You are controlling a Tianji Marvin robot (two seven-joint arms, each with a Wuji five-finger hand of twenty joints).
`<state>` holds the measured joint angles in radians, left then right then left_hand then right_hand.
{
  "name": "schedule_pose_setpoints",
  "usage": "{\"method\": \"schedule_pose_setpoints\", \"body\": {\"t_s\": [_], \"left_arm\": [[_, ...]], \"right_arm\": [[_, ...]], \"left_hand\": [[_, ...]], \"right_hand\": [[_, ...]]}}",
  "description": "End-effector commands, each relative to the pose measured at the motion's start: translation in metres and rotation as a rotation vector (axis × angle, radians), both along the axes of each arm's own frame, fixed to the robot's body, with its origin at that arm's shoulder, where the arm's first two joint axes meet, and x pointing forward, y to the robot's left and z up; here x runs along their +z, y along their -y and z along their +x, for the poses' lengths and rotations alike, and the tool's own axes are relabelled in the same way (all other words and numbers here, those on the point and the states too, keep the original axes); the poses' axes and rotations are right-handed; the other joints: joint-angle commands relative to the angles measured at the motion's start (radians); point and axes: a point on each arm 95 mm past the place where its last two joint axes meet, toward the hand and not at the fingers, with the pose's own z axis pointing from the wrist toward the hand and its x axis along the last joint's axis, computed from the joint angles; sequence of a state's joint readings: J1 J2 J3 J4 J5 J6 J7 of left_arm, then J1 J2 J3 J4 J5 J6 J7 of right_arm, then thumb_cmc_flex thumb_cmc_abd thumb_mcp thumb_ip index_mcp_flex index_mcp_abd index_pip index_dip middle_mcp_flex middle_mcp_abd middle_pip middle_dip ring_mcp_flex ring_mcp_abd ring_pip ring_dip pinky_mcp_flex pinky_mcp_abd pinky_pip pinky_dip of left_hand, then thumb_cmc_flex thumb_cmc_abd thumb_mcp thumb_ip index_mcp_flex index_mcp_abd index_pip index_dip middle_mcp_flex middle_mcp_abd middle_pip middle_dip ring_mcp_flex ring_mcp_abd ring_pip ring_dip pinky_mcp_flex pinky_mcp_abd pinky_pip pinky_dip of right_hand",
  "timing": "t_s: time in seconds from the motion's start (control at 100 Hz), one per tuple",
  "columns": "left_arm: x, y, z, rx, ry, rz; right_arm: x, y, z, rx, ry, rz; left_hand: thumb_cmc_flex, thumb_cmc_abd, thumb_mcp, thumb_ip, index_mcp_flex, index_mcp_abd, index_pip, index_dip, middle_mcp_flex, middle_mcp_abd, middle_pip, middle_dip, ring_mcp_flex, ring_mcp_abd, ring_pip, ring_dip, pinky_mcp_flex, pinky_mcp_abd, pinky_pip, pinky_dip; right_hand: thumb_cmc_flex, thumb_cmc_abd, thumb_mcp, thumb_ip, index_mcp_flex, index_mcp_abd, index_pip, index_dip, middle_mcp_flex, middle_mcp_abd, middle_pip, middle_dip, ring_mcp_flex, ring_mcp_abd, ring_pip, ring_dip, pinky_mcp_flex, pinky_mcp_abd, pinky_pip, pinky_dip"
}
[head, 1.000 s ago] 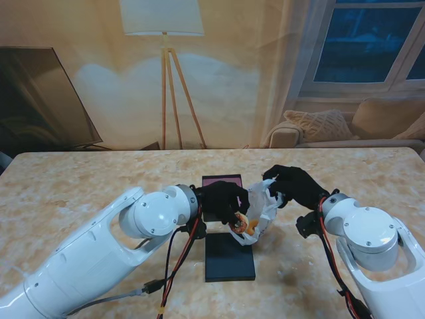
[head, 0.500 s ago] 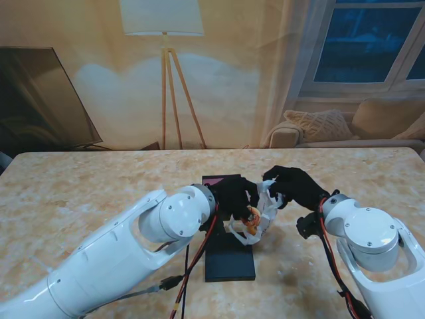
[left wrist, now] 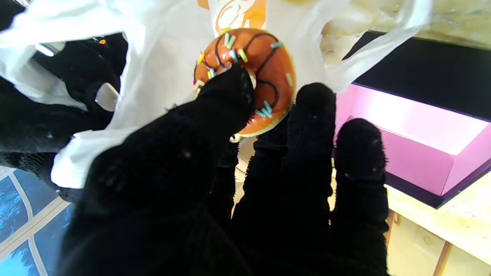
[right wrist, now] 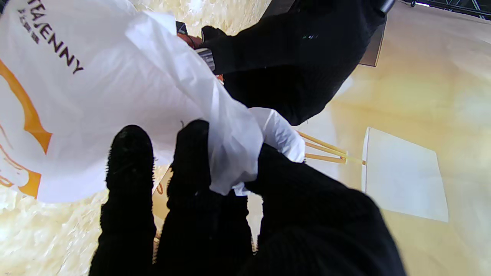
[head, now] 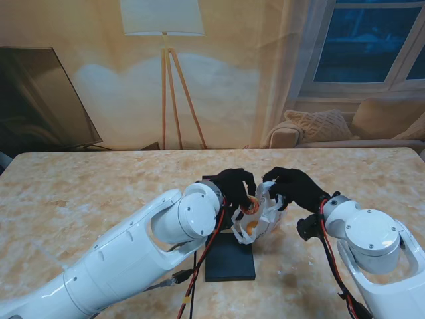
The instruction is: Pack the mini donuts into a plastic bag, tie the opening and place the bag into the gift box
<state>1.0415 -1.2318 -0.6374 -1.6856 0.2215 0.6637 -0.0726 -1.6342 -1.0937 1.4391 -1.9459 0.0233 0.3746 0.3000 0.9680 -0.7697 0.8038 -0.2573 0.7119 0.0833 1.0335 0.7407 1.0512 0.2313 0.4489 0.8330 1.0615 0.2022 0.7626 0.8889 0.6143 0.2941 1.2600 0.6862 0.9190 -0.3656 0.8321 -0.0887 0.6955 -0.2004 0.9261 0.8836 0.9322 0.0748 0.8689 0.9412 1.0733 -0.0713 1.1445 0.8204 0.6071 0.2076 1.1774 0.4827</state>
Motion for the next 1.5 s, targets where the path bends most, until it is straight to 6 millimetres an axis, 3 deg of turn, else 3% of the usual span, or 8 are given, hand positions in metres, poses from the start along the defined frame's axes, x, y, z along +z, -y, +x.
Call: {"method": "schedule_pose_setpoints", "body": {"t_s": [0.0, 0.55, 1.18, 1.49], "left_arm": [[0.003, 0.006, -0.004, -0.013, -0.012, -0.011], [-0.003, 0.002, -0.030, -0.029, -0.033, -0.019], [0.007, 0.020, -0.006, 0.059, 0.002, 0.001], [-0.008, 0.024, -0.008, 0.068, -0.035, 0.005]], "right_arm": [[-0.003, -0.004, -0.004, 0.019, -0.013, 0.010], [-0.002, -0.009, -0.004, 0.008, -0.014, 0.019], [-0.001, -0.009, -0.014, 0.042, -0.031, 0.032], [-0.002, -0.012, -0.014, 0.036, -0.042, 0.055]], "left_hand": [[0.026, 0.014, 0.039, 0.010, -0.003, 0.001, 0.075, -0.009, 0.043, 0.028, 0.032, -0.007, 0.029, -0.007, 0.031, -0.018, 0.014, 0.019, 0.035, 0.002], [0.023, 0.006, 0.041, 0.007, 0.003, 0.015, 0.077, -0.025, 0.041, 0.039, 0.059, -0.024, 0.039, -0.013, 0.060, -0.050, 0.037, 0.025, 0.059, -0.014], [0.020, 0.007, 0.053, 0.004, -0.005, 0.017, 0.088, -0.030, 0.031, 0.039, 0.077, -0.036, 0.044, -0.011, 0.062, -0.078, 0.041, 0.020, 0.061, -0.034], [0.001, -0.044, 0.087, -0.009, 0.030, 0.013, 0.072, -0.084, 0.056, 0.044, 0.082, -0.083, 0.086, -0.047, 0.082, -0.088, 0.097, -0.021, 0.087, -0.050]], "right_hand": [[0.015, 0.031, 0.000, 0.002, 0.014, -0.003, 0.031, -0.002, 0.014, -0.046, 0.002, 0.001, 0.030, -0.033, -0.001, -0.011, 0.012, -0.004, 0.008, 0.002], [0.016, 0.029, 0.005, 0.000, 0.014, 0.000, 0.040, 0.000, 0.017, -0.044, 0.002, -0.007, 0.038, -0.036, -0.011, -0.018, 0.022, -0.007, 0.006, -0.009], [0.015, 0.026, 0.011, -0.001, 0.013, 0.011, 0.046, -0.002, 0.021, -0.038, 0.004, -0.013, 0.051, -0.036, -0.022, -0.022, 0.031, 0.000, 0.008, -0.021], [0.014, 0.029, 0.011, -0.002, 0.008, 0.010, 0.047, -0.001, 0.020, -0.041, 0.005, -0.014, 0.050, -0.041, -0.026, -0.023, 0.032, -0.006, 0.006, -0.025]]}}
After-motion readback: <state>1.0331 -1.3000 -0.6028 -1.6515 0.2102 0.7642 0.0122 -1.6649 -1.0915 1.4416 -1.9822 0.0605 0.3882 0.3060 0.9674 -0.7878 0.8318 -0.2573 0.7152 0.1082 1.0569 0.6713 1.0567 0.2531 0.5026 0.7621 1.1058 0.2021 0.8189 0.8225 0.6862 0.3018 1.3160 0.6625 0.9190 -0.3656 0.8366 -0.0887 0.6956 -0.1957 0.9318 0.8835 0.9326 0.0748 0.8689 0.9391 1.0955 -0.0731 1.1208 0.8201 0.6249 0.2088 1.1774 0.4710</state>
